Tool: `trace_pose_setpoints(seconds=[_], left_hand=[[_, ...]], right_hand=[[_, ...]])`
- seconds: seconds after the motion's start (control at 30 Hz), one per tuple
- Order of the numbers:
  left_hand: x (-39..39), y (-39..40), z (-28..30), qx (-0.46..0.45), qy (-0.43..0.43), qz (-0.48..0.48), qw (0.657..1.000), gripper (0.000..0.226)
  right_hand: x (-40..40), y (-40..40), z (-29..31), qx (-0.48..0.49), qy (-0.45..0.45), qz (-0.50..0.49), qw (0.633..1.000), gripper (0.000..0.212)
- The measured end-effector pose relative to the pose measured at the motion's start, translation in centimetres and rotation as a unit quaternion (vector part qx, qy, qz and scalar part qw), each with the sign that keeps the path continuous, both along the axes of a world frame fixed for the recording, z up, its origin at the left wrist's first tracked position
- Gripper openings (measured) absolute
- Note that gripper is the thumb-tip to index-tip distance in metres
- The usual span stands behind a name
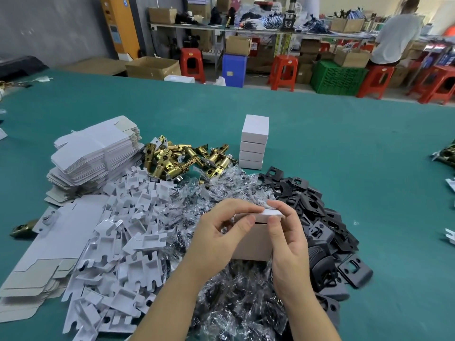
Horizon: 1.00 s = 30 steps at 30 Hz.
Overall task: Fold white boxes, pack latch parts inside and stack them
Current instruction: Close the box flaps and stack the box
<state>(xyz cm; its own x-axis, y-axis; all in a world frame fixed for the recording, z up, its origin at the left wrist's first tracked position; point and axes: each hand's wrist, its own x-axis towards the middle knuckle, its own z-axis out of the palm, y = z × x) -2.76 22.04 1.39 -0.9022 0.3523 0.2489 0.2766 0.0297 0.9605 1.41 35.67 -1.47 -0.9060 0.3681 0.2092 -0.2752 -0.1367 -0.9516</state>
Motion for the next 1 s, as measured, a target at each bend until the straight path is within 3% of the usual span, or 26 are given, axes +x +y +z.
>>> trace_pose_setpoints(seconds=[0.57, 0.83, 1.0], left_hand=[[-0.3, -0.9, -0.1, 0.005, -0.018, -0.026, 0.999, 0.024], [-0.4, -1.1, -0.3, -0.007, -0.011, -0.031, 0.999, 0.022], [-0.2, -0.7, -0.6, -0.018, 0.031, -0.021, 0.999, 0.021]], right_hand=[[-0.1, 0.1, -0.3, 0.050, -0.009, 0.012, 0.999, 0.022], [-0.3, 0.4, -0.6, 0.010, -0.018, 0.039, 0.999, 0.050], [-0.4, 0.8, -1.1, 0.021, -0.014, 0.029, 0.999, 0.031]])
